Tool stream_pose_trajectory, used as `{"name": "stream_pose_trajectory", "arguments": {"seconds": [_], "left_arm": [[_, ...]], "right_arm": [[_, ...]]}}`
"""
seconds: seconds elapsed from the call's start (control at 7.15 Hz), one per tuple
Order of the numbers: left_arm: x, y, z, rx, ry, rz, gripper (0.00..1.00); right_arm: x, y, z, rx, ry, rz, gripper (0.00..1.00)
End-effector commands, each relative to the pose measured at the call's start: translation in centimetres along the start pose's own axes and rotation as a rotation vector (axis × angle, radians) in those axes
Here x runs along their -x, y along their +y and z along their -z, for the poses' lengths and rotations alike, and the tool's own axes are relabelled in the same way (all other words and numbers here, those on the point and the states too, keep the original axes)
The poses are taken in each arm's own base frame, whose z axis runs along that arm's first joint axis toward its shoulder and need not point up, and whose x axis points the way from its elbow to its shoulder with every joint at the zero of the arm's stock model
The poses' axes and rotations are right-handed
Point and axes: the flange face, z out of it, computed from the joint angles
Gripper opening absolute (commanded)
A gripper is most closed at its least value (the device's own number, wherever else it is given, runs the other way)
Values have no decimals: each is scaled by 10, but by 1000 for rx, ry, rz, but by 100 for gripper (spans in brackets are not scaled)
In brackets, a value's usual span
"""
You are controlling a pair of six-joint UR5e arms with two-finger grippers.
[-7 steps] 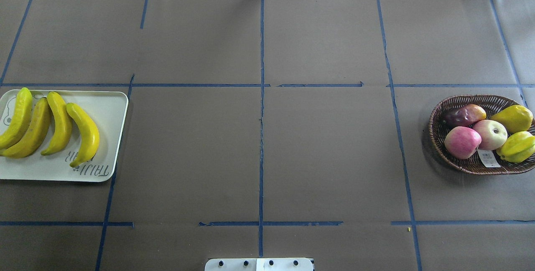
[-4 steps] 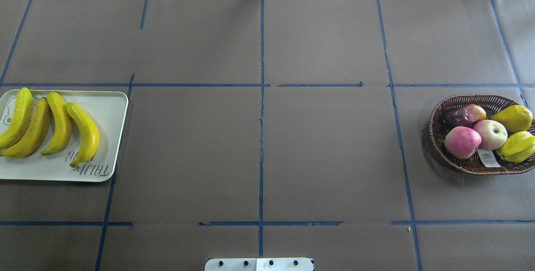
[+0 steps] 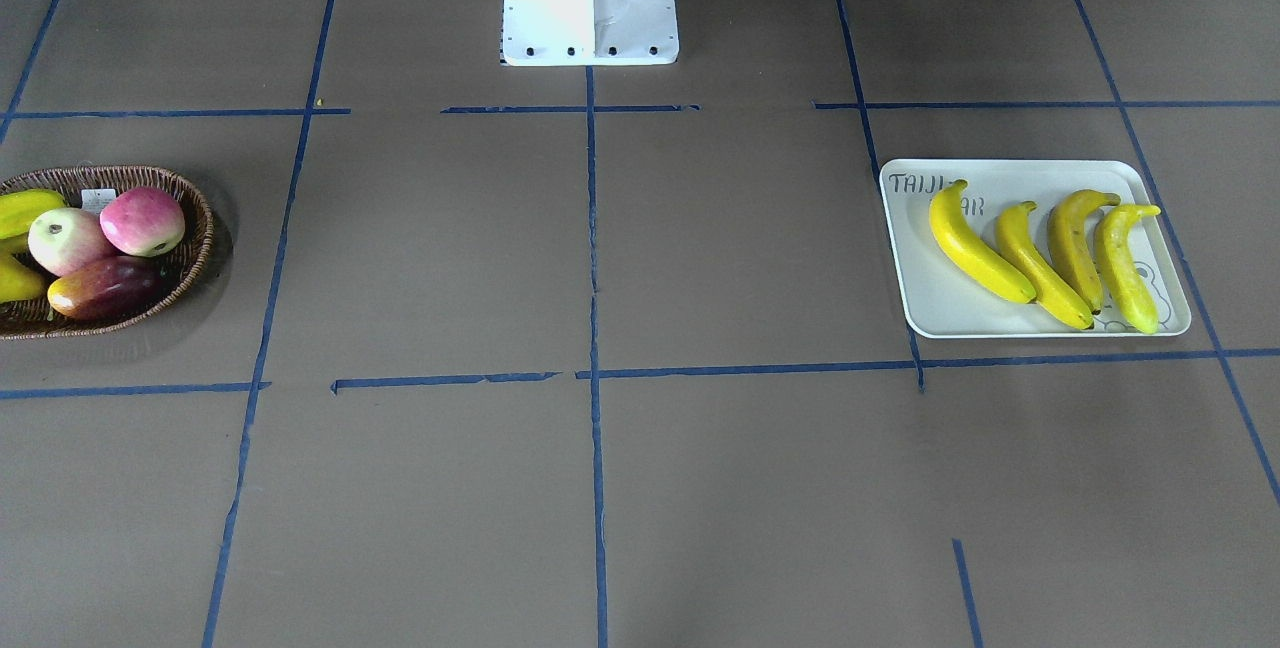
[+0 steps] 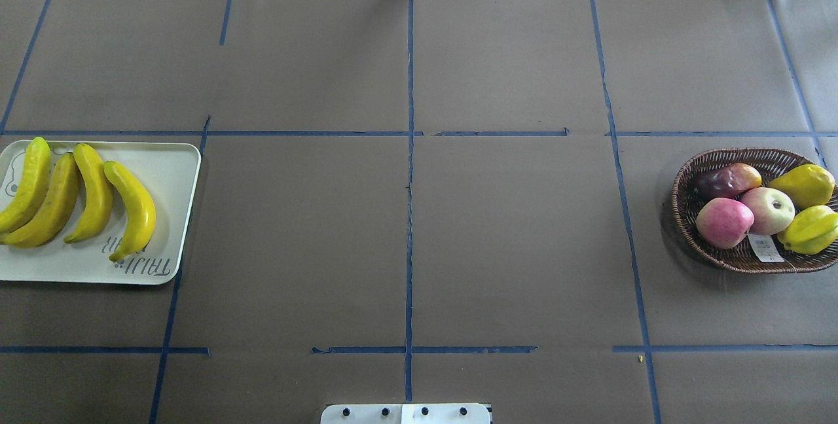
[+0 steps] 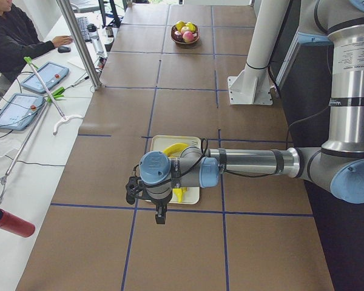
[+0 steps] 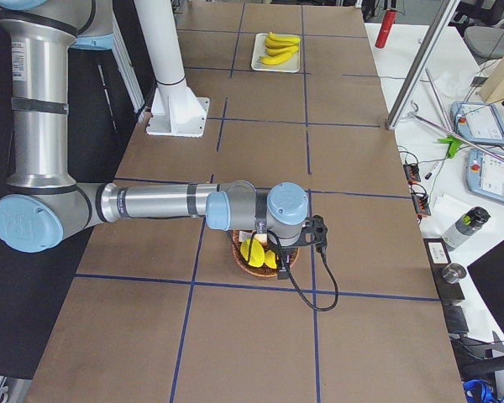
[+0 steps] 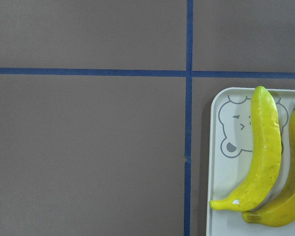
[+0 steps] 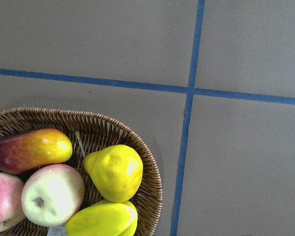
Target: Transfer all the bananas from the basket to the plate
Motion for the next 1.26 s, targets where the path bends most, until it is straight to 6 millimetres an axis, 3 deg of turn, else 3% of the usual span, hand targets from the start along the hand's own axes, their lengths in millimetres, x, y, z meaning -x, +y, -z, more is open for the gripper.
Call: {"name": "stream_pose_trajectory", "arguments": {"seconds": [0.0, 0.14, 0.42, 1.12], "left_arm": [[-2, -2, 2, -3, 0, -1, 100], [-3, -3, 2, -4, 0, -4, 100], [-5, -7, 4, -9, -1, -8, 100], [-4, -5, 3, -5, -2, -5, 100]], "right_arm": [[-26, 20, -2, 43, 6, -88, 100], [-47, 45, -12, 57, -1, -118, 100], [-45, 42, 1, 28, 4, -92, 100], [-48, 42, 0, 33, 17, -94, 100]]}}
